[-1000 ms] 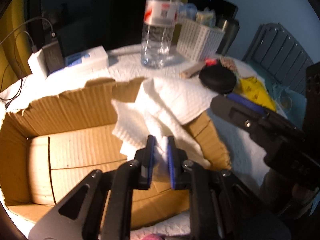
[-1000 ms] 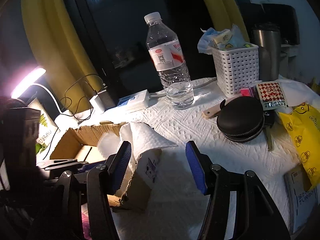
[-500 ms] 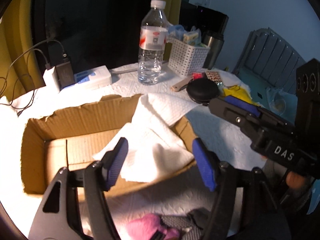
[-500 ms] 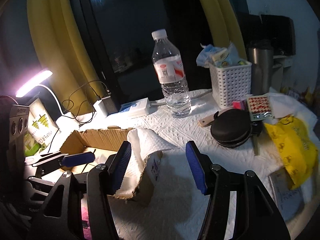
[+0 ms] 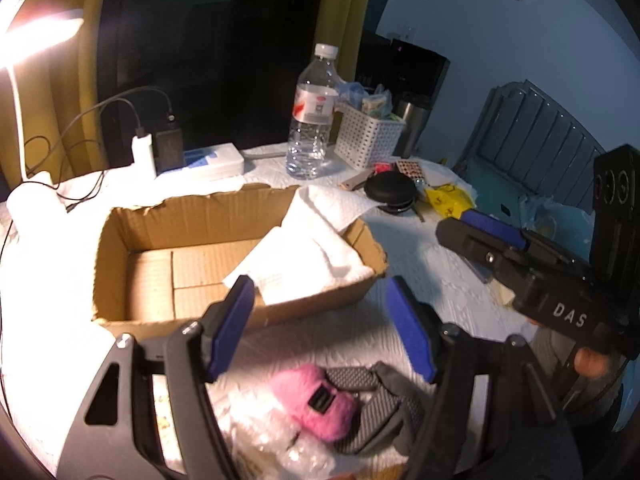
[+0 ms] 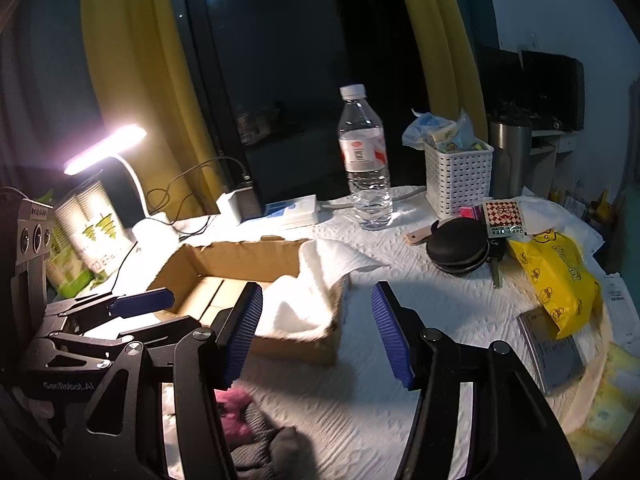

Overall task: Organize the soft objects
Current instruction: 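Grasp the grey dotted glove with the right gripper while left gripper grasps plastic bag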

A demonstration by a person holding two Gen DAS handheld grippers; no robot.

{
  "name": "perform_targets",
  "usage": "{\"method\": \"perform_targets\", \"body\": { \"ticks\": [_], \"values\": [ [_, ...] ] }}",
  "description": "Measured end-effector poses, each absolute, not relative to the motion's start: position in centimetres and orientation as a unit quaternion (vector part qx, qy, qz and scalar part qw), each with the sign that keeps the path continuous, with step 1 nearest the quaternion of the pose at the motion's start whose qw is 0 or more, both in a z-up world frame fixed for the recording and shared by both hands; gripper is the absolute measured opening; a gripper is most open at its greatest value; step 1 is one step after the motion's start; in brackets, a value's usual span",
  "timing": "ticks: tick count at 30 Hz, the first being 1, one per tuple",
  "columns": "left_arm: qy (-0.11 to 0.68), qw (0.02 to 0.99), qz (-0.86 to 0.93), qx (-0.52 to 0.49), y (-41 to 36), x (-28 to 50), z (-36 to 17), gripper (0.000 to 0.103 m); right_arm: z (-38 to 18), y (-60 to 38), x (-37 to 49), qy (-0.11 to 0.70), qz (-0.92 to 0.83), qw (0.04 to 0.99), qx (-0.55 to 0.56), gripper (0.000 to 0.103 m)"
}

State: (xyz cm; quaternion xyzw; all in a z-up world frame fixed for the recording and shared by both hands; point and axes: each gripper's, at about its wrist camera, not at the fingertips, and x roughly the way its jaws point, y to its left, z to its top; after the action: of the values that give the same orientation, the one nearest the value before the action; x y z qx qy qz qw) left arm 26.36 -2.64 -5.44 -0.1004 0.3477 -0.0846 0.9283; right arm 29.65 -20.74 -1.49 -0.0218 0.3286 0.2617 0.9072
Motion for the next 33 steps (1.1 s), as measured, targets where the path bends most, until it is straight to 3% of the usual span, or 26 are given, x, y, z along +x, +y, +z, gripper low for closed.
{"method": "perform_targets", "body": {
  "ticks": [15,33],
  "values": [
    [0.342,0.931,-0.060,-0.114,0.5,20.3,-6.9,0.071,-2.6,-18.5,23.9,0.344,0.269,0.898,-0.044,0.060],
    [0.377,0.916,-0.073,-0.119,-0.6,18.0,-11.5,0.071,-9.6,-19.2,21.6,0.416,0.255,0.871,-0.047,0.060]
  ]
}}
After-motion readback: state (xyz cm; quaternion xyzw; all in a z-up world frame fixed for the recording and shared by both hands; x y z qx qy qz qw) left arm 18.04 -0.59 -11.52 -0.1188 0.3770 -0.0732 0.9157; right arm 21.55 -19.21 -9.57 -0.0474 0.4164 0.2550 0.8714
